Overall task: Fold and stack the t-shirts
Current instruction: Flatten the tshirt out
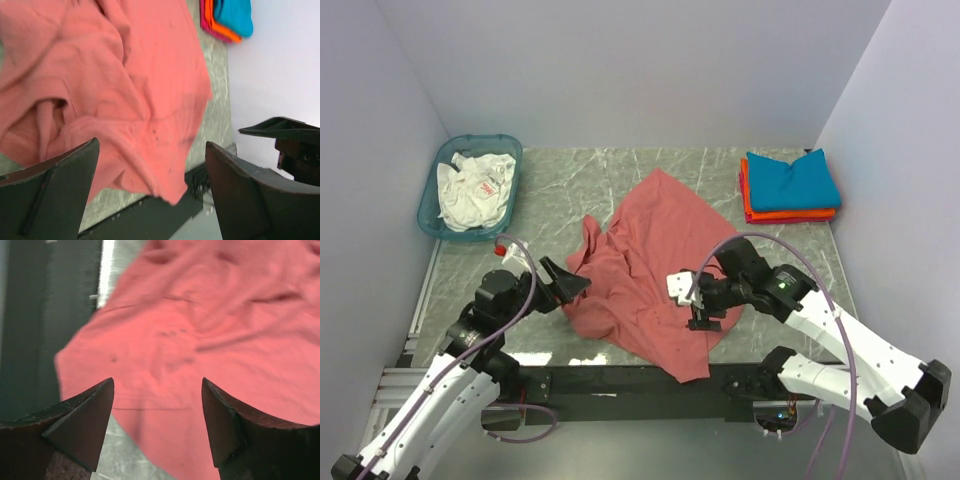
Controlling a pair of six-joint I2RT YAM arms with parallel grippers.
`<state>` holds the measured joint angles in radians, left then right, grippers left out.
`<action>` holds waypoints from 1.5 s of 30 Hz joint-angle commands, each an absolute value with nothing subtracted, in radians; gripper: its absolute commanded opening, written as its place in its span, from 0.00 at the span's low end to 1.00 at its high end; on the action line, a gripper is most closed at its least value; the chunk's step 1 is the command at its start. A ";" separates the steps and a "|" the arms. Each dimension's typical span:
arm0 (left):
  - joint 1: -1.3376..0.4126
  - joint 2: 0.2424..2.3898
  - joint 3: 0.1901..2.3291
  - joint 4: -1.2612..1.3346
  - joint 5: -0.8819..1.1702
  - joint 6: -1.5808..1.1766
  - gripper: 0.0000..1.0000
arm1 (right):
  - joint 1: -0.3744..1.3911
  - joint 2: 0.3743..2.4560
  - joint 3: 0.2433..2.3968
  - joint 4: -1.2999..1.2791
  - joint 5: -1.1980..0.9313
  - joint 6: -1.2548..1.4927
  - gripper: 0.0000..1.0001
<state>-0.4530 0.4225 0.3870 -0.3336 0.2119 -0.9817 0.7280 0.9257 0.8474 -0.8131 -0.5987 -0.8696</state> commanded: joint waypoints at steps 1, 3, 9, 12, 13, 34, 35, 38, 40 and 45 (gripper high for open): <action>-0.453 0.449 0.479 -0.384 0.079 -0.971 0.92 | 0.642 0.874 0.858 -0.678 -0.476 -0.747 0.79; -0.453 0.532 0.491 -0.338 0.023 -0.971 0.95 | 0.553 0.902 0.853 -0.612 -0.476 -0.652 0.79; -0.413 0.916 0.573 -0.244 -0.057 -0.971 0.94 | 0.182 1.155 0.926 -0.649 -0.483 -0.514 0.66; -0.411 1.055 0.661 -0.296 -0.090 -0.930 0.93 | 0.060 1.238 0.910 -0.647 -0.410 -0.541 0.63; -0.411 1.074 0.676 -0.322 -0.100 -0.913 0.94 | 0.039 1.252 0.901 -0.634 -0.376 -0.546 0.63; -0.382 1.000 0.531 -0.189 -0.098 -0.908 0.90 | -0.147 1.680 0.936 -0.525 -0.173 -0.546 0.17; -0.376 1.011 0.532 -0.183 -0.101 -0.910 0.87 | -0.159 1.669 0.931 -0.540 -0.175 -0.564 0.13; -0.367 1.066 0.537 -0.143 -0.088 -0.905 0.85 | -0.219 1.622 0.901 -0.581 -0.161 -0.624 0.00; -0.365 1.127 0.546 -0.118 -0.062 -0.902 0.83 | -0.260 1.586 0.878 -0.607 -0.137 -0.661 0.00; -0.364 1.267 0.595 -0.051 -0.014 -0.887 0.79 | -0.336 1.511 0.851 -0.727 -0.159 -0.793 0.00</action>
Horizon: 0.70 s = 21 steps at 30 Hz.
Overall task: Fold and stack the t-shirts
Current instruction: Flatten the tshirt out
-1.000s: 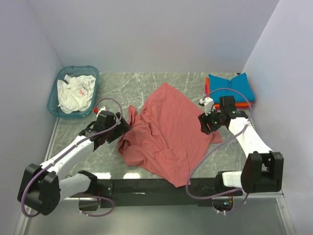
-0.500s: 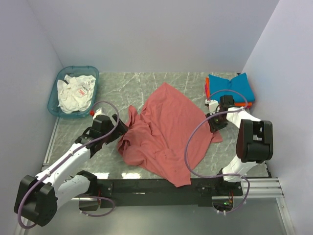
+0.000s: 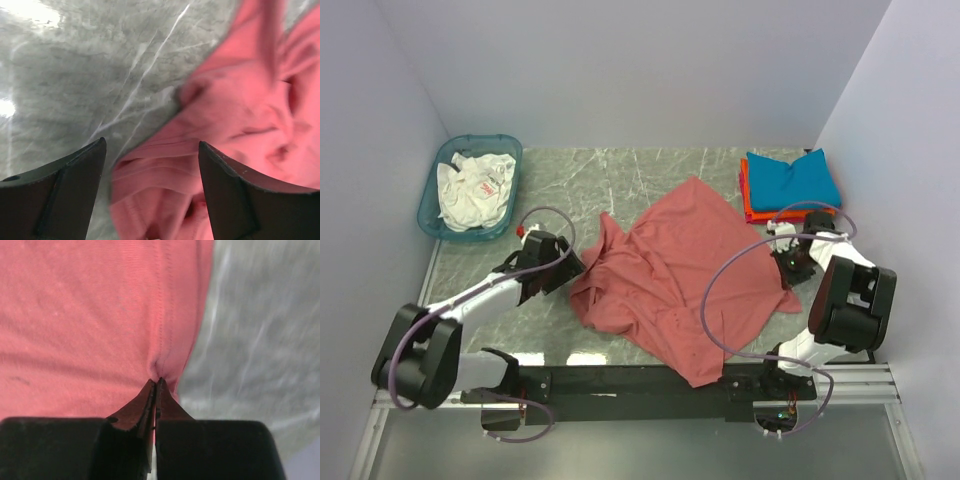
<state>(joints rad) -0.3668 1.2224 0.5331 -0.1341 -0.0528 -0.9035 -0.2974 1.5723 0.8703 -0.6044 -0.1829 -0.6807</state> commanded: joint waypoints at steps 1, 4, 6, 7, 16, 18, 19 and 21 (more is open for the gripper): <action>-0.364 1.284 0.603 -0.048 -0.014 -0.879 0.79 | -0.350 1.497 0.850 -0.742 -0.175 -0.804 0.07; -0.364 1.331 0.644 -0.035 -0.006 -0.853 0.78 | -0.354 1.434 0.862 -0.799 -0.248 -0.831 0.39; -0.364 1.339 0.666 -0.020 0.050 -0.830 0.77 | -0.353 1.390 0.896 -0.850 -0.330 -0.838 0.47; -0.364 1.335 0.670 -0.015 0.064 -0.809 0.77 | -0.353 1.379 0.910 -0.867 -0.354 -0.838 0.51; -0.364 1.383 0.784 -0.066 0.179 -0.678 0.79 | -0.146 1.284 1.014 -0.925 -0.630 -0.740 0.54; -0.362 1.448 0.852 -0.118 0.179 -0.661 0.76 | -0.071 1.260 1.020 -0.879 -0.652 -0.658 0.54; -0.364 1.468 0.876 -0.132 0.179 -0.646 0.75 | -0.005 1.252 1.026 -0.861 -0.669 -0.629 0.54; -0.367 1.520 0.951 -0.190 0.155 -0.631 0.72 | 0.064 1.240 1.054 -0.819 -0.690 -0.552 0.54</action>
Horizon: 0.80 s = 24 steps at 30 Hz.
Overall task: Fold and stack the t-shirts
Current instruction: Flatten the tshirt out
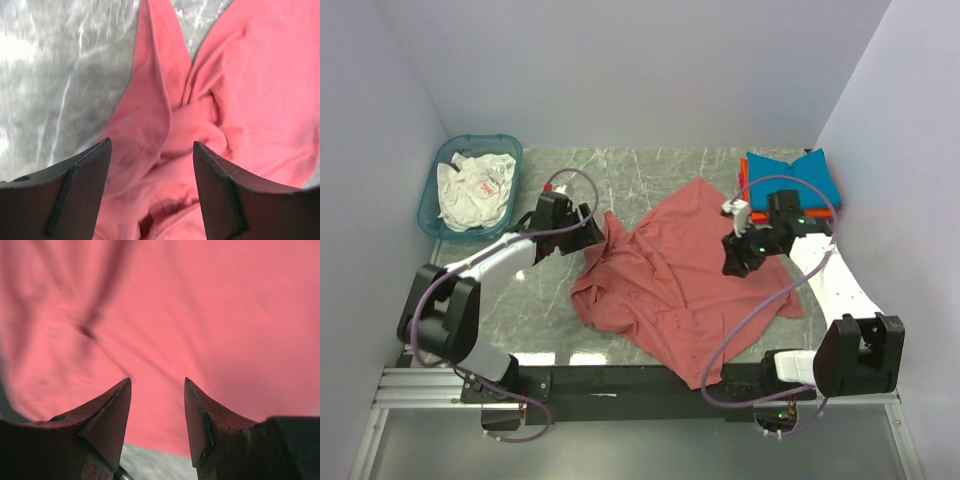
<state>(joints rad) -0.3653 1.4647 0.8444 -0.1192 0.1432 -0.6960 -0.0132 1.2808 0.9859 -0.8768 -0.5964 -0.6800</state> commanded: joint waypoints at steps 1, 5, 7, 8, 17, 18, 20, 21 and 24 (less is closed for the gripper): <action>-0.370 1.535 0.978 -0.213 0.122 -0.615 0.71 | 0.095 1.241 1.066 -0.810 -0.712 -0.532 0.54; -0.385 1.629 1.129 -0.311 0.066 -0.566 0.68 | 0.110 1.267 1.092 -0.779 -0.854 -0.482 0.54; -0.405 1.704 1.231 -0.391 0.040 -0.534 0.67 | 0.113 1.290 1.071 -0.772 -0.862 -0.479 0.54; -0.413 1.730 1.264 -0.422 0.020 -0.523 0.66 | 0.112 1.296 1.062 -0.766 -0.862 -0.482 0.53; -0.469 1.940 1.436 -0.544 -0.032 -0.474 0.55 | 0.112 1.235 1.006 -0.735 -0.831 -0.483 0.53; -0.474 1.965 1.453 -0.554 -0.046 -0.474 0.51 | 0.112 1.230 1.003 -0.735 -0.830 -0.485 0.53; -0.480 1.983 1.472 -0.569 -0.078 -0.469 0.42 | 0.110 1.224 0.999 -0.733 -0.828 -0.489 0.53; -0.482 1.991 1.477 -0.571 -0.089 -0.471 0.37 | 0.109 1.218 0.994 -0.735 -0.828 -0.489 0.53; -0.489 1.988 1.493 -0.571 -0.129 -0.471 0.17 | 0.107 1.212 0.994 -0.733 -0.830 -0.492 0.53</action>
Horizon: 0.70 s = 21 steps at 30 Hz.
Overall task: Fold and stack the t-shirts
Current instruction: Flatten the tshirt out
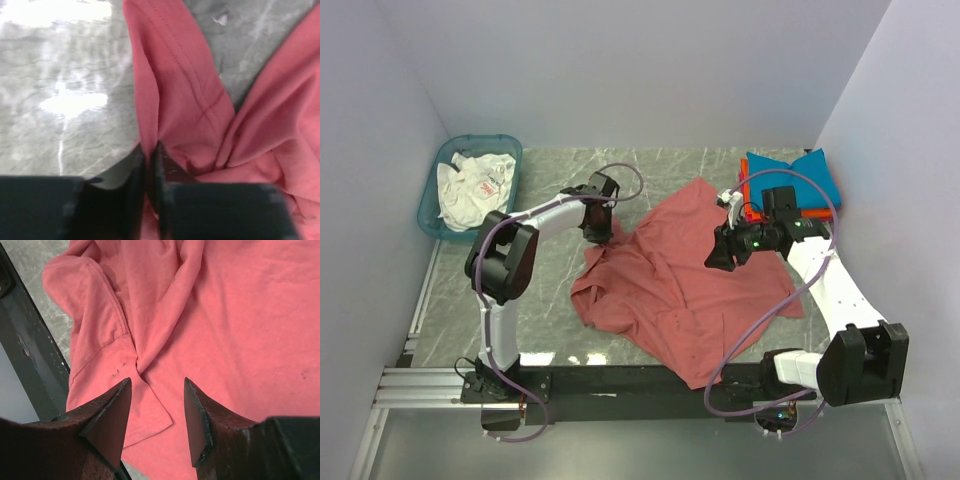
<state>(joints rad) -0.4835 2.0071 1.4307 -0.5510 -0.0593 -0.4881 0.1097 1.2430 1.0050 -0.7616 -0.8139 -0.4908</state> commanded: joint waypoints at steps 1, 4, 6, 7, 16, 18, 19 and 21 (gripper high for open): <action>-0.489 1.985 1.496 -0.569 -0.156 -0.474 0.13 | 0.106 1.209 0.993 -0.735 -0.830 -0.492 0.53; -0.480 1.980 1.520 -0.568 -0.210 -0.471 0.03 | 0.106 1.207 0.989 -0.732 -0.833 -0.491 0.53; -0.463 1.979 1.549 -0.566 -0.242 -0.471 0.00 | 0.104 1.207 0.988 -0.736 -0.836 -0.492 0.53; -0.440 1.982 1.560 -0.560 -0.242 -0.468 0.00 | 0.103 1.207 0.988 -0.736 -0.835 -0.492 0.53; -0.278 2.150 1.891 -0.557 -0.166 -0.393 0.01 | 0.103 1.221 0.983 -0.735 -0.819 -0.497 0.53; -0.261 2.224 2.003 -0.572 -0.129 -0.391 0.13 | 0.103 1.218 0.979 -0.732 -0.815 -0.502 0.54; -0.246 2.247 2.088 -0.589 -0.109 -0.400 0.19 | 0.103 1.219 0.977 -0.730 -0.812 -0.503 0.53; -0.230 2.298 2.152 -0.615 -0.081 -0.410 0.47 | 0.103 1.215 0.973 -0.733 -0.818 -0.514 0.53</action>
<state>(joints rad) -0.2436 2.2440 2.0357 -0.5903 -0.1471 -0.4156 0.1085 1.2320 0.9863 -0.7517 -0.8093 -0.4942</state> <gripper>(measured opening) 0.396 0.534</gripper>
